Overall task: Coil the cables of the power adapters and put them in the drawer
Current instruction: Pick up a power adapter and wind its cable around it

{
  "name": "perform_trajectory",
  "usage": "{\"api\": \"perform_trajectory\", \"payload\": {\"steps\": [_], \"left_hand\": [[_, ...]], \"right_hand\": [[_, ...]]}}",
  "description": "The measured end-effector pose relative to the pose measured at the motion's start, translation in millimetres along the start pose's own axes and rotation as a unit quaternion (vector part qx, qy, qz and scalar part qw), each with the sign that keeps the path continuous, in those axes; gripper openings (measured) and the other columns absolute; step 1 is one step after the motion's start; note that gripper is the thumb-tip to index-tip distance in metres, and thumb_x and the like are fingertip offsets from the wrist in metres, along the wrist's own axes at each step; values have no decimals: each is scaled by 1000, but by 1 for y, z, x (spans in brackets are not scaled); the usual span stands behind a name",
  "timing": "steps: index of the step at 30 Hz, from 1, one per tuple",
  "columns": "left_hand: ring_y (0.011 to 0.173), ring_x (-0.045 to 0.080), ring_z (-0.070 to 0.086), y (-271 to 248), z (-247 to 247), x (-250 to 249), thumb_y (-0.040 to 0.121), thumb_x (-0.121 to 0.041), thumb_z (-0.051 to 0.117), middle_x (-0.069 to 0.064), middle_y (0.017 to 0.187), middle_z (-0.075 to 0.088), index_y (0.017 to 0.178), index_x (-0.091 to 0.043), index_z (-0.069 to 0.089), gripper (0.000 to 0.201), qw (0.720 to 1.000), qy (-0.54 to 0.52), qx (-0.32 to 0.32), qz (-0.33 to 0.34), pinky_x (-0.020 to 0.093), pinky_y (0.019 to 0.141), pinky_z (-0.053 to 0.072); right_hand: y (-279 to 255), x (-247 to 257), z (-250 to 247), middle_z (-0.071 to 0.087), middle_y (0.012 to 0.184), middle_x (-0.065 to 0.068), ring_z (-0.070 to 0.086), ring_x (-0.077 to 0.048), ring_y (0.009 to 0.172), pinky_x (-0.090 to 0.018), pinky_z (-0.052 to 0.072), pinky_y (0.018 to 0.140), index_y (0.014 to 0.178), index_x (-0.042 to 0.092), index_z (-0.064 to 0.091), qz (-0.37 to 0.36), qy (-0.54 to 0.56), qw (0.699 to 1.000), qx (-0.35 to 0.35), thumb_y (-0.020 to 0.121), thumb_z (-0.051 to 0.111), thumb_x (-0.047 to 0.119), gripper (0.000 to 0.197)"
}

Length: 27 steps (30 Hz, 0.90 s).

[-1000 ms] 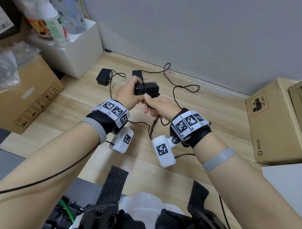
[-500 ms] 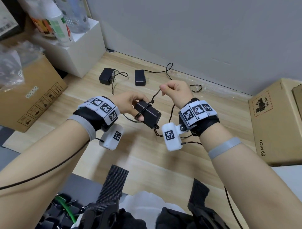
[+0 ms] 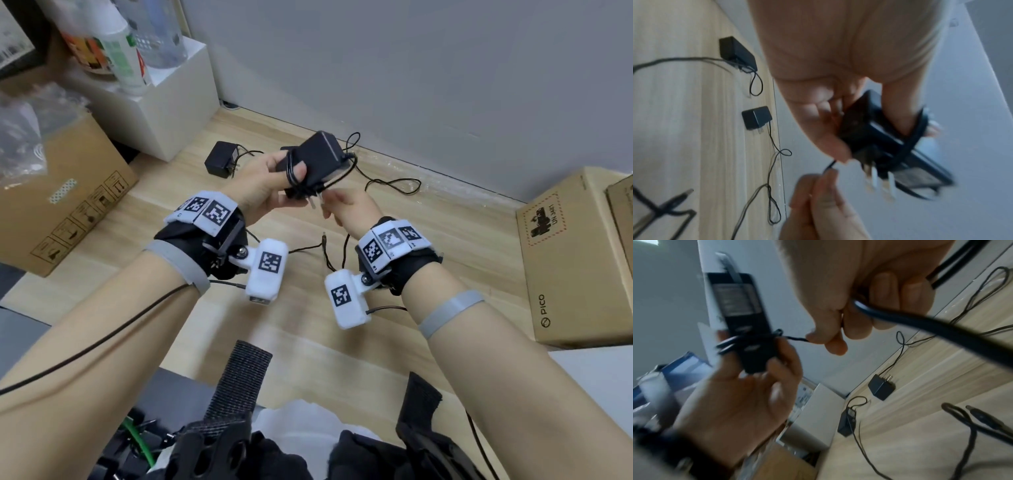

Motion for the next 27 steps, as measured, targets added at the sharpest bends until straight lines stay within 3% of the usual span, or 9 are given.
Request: {"api": "perform_trajectory", "payload": {"steps": [2, 5, 10, 14, 17, 19, 23, 25, 27], "left_hand": [[69, 7, 65, 3, -2, 1, 76, -23, 69, -7, 73, 70, 93, -15, 61, 20, 999, 8, -52, -12, 22, 61, 55], [69, 10, 61, 4, -7, 2, 88, -15, 61, 1, 76, 64, 90, -14, 61, 3, 994, 38, -96, -26, 22, 61, 54], [63, 7, 63, 5, -16, 7, 84, -14, 65, 0, 76, 60, 85, -15, 58, 7, 987, 68, -144, -36, 21, 58, 54], [69, 11, 62, 7, -27, 8, 80, -15, 71, -2, 79, 57, 80, -17, 53, 18, 973, 123, -193, -28, 22, 58, 54], [72, 16, 59, 6, -35, 7, 73, -18, 77, -4, 77, 56, 75, -21, 50, 27, 950, 219, -222, -20, 26, 58, 52], [74, 17, 57, 4, -39, 3, 67, -22, 81, -6, 75, 55, 77, -20, 51, 32, 917, 325, -232, -19, 31, 65, 53], [84, 19, 56, 3, -37, 6, 61, -22, 83, 1, 91, 62, 86, -19, 55, 38, 852, 483, -195, -54, 33, 78, 49], [79, 18, 56, 5, -30, 14, 62, -18, 83, 2, 90, 64, 84, -21, 55, 35, 835, 524, -140, -90, 31, 71, 47], [71, 14, 54, 6, -23, 22, 60, -19, 85, -4, 77, 59, 83, -20, 56, 38, 829, 539, -87, -123, 27, 63, 43]], "right_hand": [[-1, 5, 8, 41, 56, 5, 39, -12, 54, -29, 32, 60, 58, 22, 49, -10, -13, 1000, 16, 97, 38, 33, 42], [-4, 7, 13, 41, 57, 7, 39, -8, 55, -27, 31, 57, 69, 19, 55, -21, -35, 999, 29, 98, 36, 30, 37], [-8, 9, 18, 43, 66, 14, 41, -7, 66, -18, 31, 58, 90, 19, 62, -31, -76, 994, 66, 97, 38, 23, 26], [-11, 13, 28, 47, 70, 18, 46, -12, 78, -21, 33, 75, 93, 14, 64, -37, -62, 993, 96, 95, 42, 15, 22], [-13, 18, 30, 46, 64, 15, 46, -8, 65, -23, 35, 74, 87, 18, 62, -53, -89, 989, 102, 93, 44, 15, 19], [-13, 21, 29, 48, 61, 12, 48, -8, 62, -26, 38, 71, 84, 23, 59, -68, -108, 986, 103, 93, 47, 19, 16], [-9, 20, 21, 58, 63, 7, 57, -15, 63, -35, 50, 75, 77, 23, 59, -63, -64, 992, 85, 93, 47, 20, 21], [-8, 19, 18, 62, 66, 2, 61, -17, 62, -35, 51, 72, 77, 22, 61, -59, -49, 994, 72, 93, 46, 19, 23], [-7, 18, 13, 62, 66, 2, 63, -19, 62, -35, 50, 68, 77, 22, 62, -60, -49, 996, 52, 92, 47, 18, 22]]}}
Point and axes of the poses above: each hand's wrist, its own y-axis towards the middle knuckle, its own z-axis out of the palm, x = y × z, the point moved 8 cm from there along y, towards the middle knuckle
